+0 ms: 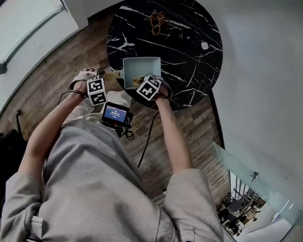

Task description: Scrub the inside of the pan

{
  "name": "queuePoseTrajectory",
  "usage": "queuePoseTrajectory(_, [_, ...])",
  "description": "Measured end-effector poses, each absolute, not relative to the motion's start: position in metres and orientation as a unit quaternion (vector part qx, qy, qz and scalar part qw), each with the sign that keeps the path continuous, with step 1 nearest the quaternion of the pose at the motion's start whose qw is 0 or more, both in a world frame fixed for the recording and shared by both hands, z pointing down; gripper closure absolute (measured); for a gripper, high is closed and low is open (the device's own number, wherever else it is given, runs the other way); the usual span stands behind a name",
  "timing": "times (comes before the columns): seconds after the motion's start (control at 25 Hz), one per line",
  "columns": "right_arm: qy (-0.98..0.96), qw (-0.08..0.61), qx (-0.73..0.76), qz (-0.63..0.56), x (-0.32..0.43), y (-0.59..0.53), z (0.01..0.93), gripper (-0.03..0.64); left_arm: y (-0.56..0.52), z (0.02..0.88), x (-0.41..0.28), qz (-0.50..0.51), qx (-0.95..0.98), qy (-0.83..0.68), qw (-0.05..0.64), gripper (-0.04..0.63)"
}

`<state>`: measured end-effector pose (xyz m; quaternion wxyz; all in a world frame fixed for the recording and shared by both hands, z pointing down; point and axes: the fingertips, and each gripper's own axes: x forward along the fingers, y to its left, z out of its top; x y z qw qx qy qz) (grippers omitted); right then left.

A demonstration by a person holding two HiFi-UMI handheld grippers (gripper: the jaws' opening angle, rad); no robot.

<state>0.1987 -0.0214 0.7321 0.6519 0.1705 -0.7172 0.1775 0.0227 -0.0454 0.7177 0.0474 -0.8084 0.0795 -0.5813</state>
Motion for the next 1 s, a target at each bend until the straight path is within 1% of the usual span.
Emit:
queuePoseTrajectory(0.12, [-0.69,0.676,0.185,0.18,0.233,-0.026,0.738,0.556,-0.046,0.718,0.022,-0.582,-0.808,0.079,0.045,0.46])
queuePoseTrajectory(0.28, [-0.685,0.669,0.21,0.2,0.25,-0.03,0.737,0.555,-0.046,0.718,0.022,-0.581,-0.808,0.081,0.044,0.46])
queuePoseTrajectory(0.52, [-0.686,0.666,0.211,0.205,0.233,-0.029,0.739,0.555,-0.047,0.719,0.021,-0.583,-0.807,0.081,0.042,0.46])
queuePoseTrajectory(0.76, [-0.702,0.653,0.2,0.204,0.195,-0.028,0.741,0.552,-0.048,0.72,0.023,-0.581,-0.809,0.08,0.04,0.459])
queuePoseTrajectory(0.88, [-0.718,0.623,0.214,0.226,0.166,-0.028,0.74,0.552,-0.047,0.721,0.022,-0.579,-0.811,0.077,0.037,0.457])
queuePoseTrajectory(1.0, [-0.738,0.547,0.268,0.289,0.146,-0.032,0.738,0.553,-0.045,0.718,0.023,-0.567,-0.819,0.073,0.041,0.456])
